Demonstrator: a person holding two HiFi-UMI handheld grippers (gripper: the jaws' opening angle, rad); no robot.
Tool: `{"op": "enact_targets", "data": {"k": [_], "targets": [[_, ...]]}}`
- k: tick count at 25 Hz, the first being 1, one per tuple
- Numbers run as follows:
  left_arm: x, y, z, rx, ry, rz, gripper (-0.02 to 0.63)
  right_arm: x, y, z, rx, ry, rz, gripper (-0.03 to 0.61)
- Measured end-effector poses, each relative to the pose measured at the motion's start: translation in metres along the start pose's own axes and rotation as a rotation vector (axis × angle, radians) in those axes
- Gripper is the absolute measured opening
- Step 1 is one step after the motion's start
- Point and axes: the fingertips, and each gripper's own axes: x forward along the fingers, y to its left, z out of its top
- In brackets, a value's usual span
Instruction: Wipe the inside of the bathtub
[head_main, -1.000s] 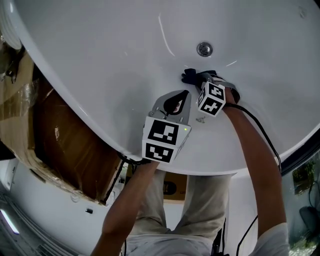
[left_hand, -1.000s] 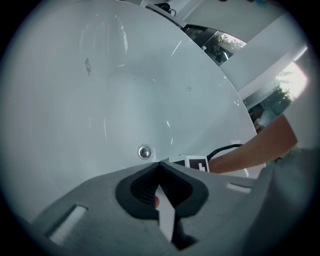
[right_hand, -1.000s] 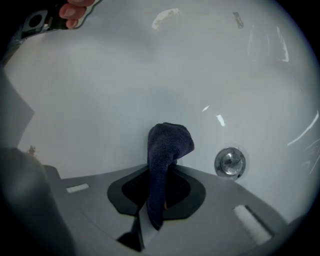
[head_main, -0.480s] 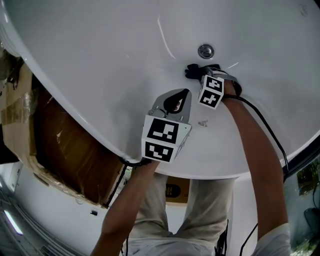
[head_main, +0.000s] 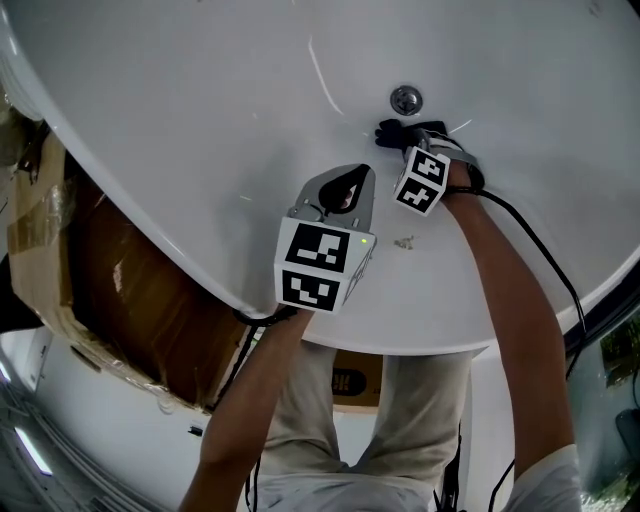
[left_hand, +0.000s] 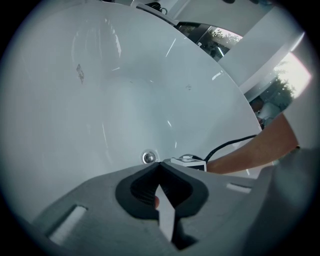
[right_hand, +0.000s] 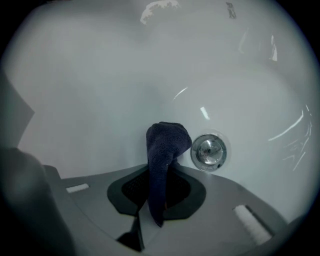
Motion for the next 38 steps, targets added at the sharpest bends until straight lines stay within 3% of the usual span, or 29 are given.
{"op": "enact_targets", "data": {"k": [20,29,38], "targets": [[-0.049,-0.029,0.048,0.064,-0.042,0.009,-0.002,-0.124,0.029,0.000,0.147,-0.130,0.038,0.049],[-0.087,-0.049,0.068,0.140,-0.046,-0.008,-0.002,-0.180,0.059,0.008,0.184,-0.172,0.034,0.049],[-0.107,-0.046,0.084,0.211,-0.048,-0.008,-0.002,-0.225,0.092,0.031,0.143,-0.231,0.076,0.049]]}}
